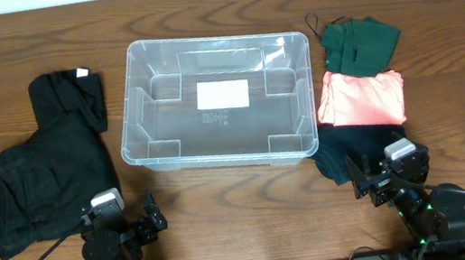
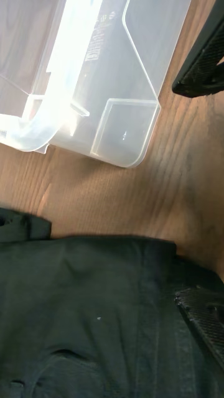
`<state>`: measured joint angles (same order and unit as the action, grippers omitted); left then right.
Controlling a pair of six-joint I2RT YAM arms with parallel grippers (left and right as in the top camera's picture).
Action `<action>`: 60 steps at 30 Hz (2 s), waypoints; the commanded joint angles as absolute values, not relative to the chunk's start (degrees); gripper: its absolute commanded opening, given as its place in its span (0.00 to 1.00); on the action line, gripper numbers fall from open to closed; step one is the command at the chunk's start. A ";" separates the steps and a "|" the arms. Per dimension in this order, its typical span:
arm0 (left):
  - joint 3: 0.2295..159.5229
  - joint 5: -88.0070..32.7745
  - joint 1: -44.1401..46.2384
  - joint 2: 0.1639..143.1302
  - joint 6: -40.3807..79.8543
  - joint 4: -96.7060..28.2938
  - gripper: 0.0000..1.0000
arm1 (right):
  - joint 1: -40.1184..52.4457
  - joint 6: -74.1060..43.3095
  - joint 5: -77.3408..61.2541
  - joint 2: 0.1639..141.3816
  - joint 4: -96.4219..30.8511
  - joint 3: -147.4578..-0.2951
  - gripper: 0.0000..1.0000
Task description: Pack container
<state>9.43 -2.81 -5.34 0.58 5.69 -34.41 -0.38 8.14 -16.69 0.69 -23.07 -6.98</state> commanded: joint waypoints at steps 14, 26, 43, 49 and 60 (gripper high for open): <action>8.78 -2.37 -5.21 0.16 4.93 -34.15 0.98 | 0.23 7.77 -16.51 0.30 -23.09 -6.79 0.99; 8.78 -2.35 -5.21 0.16 4.93 -34.15 0.98 | 0.23 7.77 -16.51 0.30 -23.09 -6.79 0.99; 8.80 -4.84 -5.21 0.16 5.02 -33.98 0.98 | 0.23 7.79 -16.51 0.30 -23.09 -6.79 0.99; 8.80 -5.65 -5.21 0.19 5.06 -33.95 0.98 | 0.23 7.77 -16.51 0.30 -23.09 -6.79 0.99; 19.99 -1.41 -5.21 7.29 16.62 -33.93 0.98 | 0.23 7.77 -16.51 0.30 -23.09 -6.79 0.99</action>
